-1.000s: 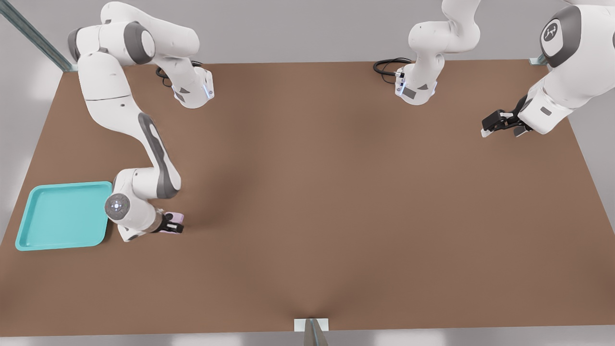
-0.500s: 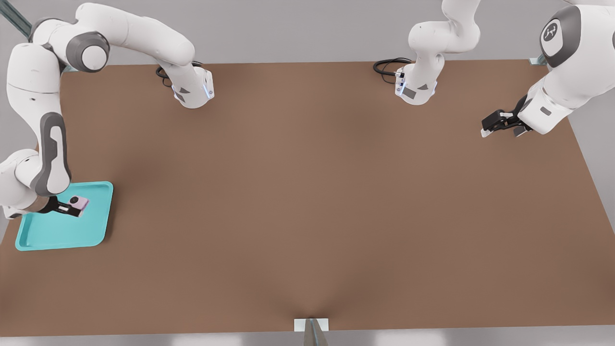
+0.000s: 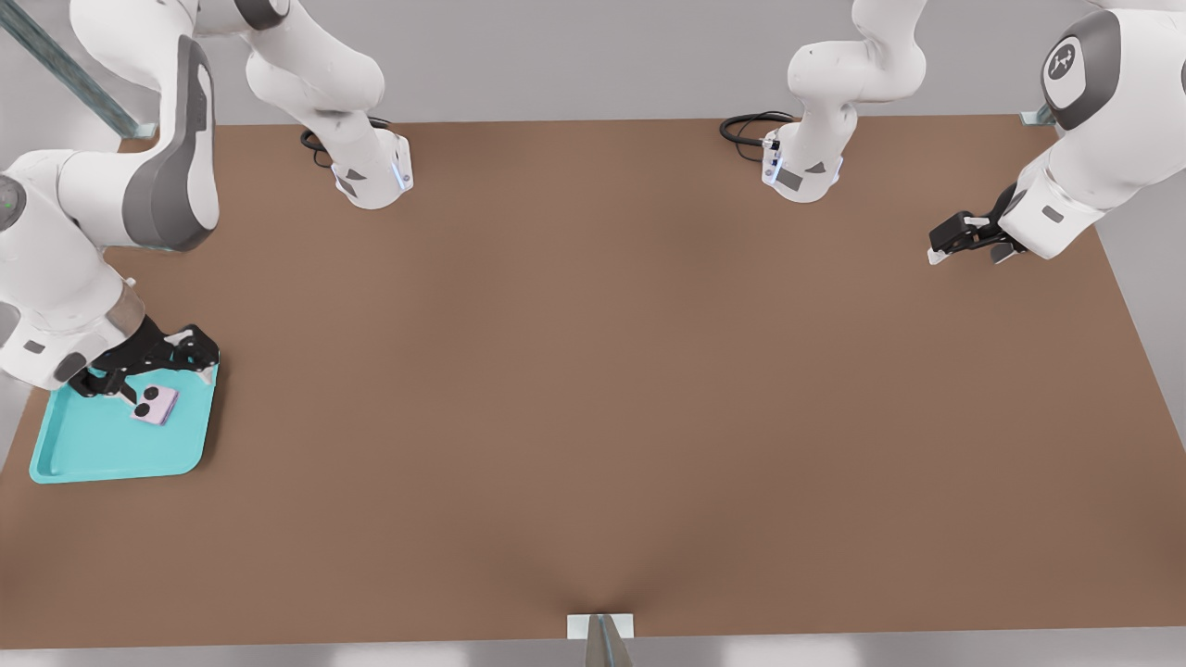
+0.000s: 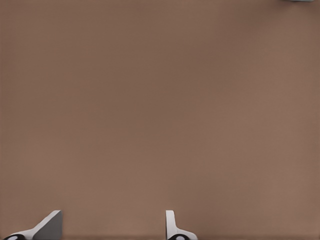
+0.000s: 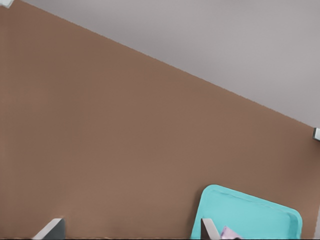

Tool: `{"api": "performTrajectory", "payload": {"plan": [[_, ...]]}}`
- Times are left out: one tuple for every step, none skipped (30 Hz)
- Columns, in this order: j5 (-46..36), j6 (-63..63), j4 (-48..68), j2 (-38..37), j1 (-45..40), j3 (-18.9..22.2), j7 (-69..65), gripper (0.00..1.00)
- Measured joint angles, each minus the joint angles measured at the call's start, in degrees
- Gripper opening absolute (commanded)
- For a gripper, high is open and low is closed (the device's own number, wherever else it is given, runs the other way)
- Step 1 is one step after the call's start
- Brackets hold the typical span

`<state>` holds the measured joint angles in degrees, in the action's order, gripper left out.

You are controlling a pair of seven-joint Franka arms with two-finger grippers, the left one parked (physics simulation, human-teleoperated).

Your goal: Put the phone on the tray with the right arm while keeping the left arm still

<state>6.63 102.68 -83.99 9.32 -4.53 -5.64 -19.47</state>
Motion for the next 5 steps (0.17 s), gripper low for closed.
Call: {"api": "performTrajectory", "payload": {"plan": [[-0.2,-1.26,-0.76,-1.25,1.0,0.32,1.0,1.0],[-0.66,-2.21,-2.06,-2.71,2.17,1.35,1.95,1.0],[-1.33,-2.87,-4.17,-4.25,3.24,2.71,2.85,1.0],[-1.84,-3.43,-5.42,-5.07,3.54,3.45,3.7,1.0],[-2.22,-3.9,-6.06,-5.48,3.44,3.85,4.5,1.0]]}}
